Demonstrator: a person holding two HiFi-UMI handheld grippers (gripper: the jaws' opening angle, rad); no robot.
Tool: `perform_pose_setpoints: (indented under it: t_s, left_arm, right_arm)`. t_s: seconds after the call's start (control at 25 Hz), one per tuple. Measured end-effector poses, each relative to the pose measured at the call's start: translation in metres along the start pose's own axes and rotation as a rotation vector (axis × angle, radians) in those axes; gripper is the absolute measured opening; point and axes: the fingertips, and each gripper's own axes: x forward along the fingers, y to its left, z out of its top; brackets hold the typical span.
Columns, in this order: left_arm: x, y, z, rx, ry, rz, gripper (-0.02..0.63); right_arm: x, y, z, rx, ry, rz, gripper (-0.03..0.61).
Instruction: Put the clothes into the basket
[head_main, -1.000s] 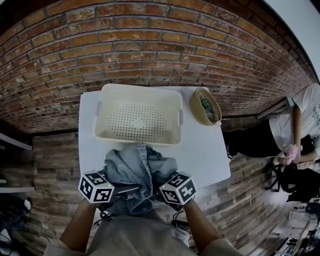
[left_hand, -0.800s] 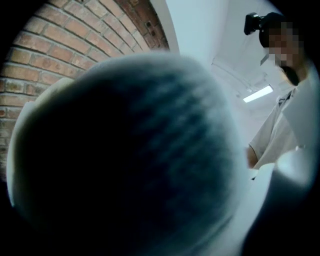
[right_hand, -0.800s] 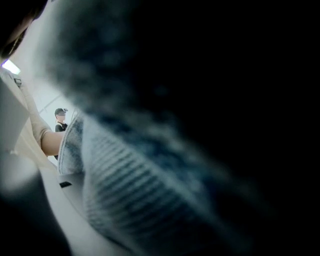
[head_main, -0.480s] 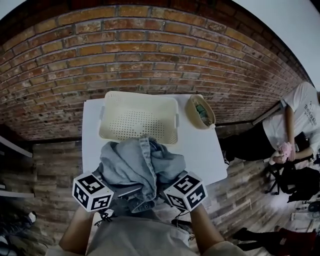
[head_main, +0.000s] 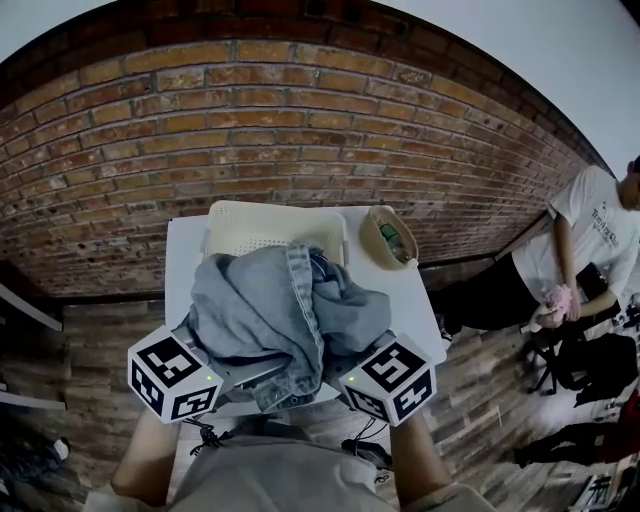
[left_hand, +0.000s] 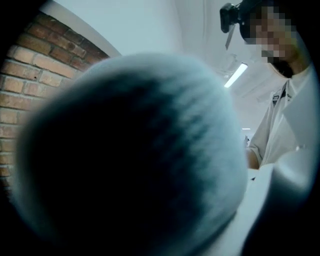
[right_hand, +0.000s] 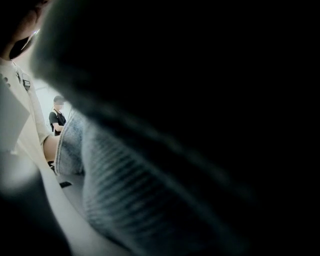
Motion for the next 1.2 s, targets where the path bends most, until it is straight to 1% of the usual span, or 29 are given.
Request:
perform_pose_setpoints:
  t_s: [0.2, 0.36, 0.72, 1.04, 1.2]
  left_arm:
    - [0.000, 0.000, 0.031, 0.067, -0.037, 0.008, 0.449]
    - [0.002, 0.004, 0.049, 0.109, -0.045, 0.017, 0.449]
    - [0.014, 0.026, 0.080, 0.169, -0.067, 0.026, 0.449]
    - [0.039, 0.060, 0.105, 0.196, -0.071, 0.014, 0.449]
    - [0.052, 0.077, 0.120, 0.225, -0.069, 0.011, 0.449]
  right_arm:
    - [-0.011, -0.010, 0.028, -0.051, -0.047, -0.043, 0.285]
    - [-0.014, -0.019, 0.044, -0.069, -0.079, -0.064, 0.285]
    - [-0.009, -0.047, 0.071, -0.102, -0.129, -0.096, 0.285]
    - [0.006, -0.088, 0.091, -0.107, -0.149, -0.129, 0.285]
    - [0.013, -0.110, 0.103, -0.105, -0.172, -0.147, 0.285]
